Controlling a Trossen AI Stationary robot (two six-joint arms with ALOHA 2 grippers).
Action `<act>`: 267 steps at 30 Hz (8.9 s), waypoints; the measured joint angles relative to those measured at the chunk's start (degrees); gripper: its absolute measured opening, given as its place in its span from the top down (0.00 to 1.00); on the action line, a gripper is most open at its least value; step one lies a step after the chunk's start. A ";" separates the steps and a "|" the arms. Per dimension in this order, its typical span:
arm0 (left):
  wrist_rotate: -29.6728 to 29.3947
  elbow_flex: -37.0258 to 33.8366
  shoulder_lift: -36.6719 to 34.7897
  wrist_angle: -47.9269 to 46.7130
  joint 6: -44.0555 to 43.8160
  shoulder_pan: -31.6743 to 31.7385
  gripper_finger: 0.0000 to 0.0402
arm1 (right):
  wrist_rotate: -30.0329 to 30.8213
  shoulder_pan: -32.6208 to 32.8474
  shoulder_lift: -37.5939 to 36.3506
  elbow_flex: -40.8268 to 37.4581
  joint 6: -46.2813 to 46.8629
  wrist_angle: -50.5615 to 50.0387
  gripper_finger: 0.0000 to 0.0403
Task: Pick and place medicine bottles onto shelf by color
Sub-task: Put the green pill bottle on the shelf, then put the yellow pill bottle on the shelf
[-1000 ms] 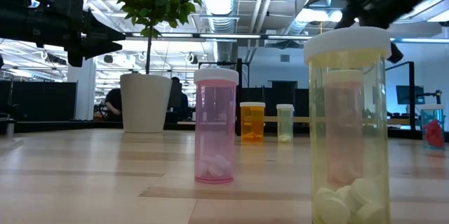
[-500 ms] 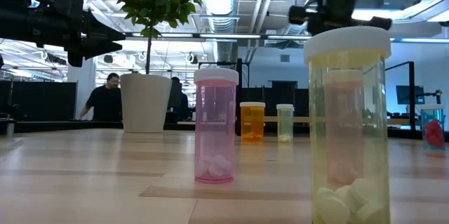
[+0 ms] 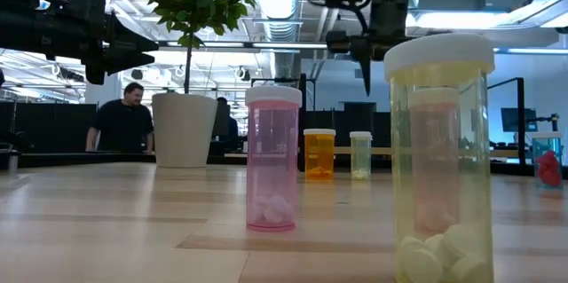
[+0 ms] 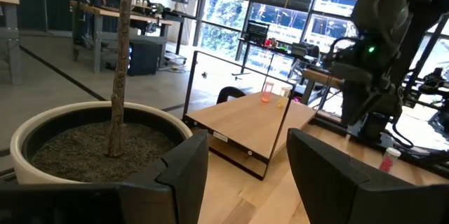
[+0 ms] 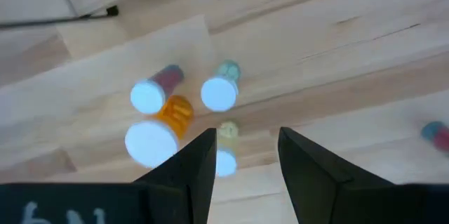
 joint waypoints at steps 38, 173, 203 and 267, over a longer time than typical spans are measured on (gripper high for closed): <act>-0.08 0.00 0.00 0.00 0.00 0.02 0.55 | -4.71 -2.35 12.45 -0.07 1.58 6.89 0.32; -0.26 -0.02 -0.02 0.00 0.00 0.02 0.55 | 4.88 -41.50 6.84 0.37 17.89 6.18 0.62; -0.22 0.00 0.00 -0.02 0.02 0.02 0.55 | 4.83 -40.93 6.09 1.25 15.65 3.22 0.34; -0.20 -0.02 0.00 -0.01 0.01 0.02 0.55 | 7.97 9.88 8.68 19.96 -10.56 -13.85 0.34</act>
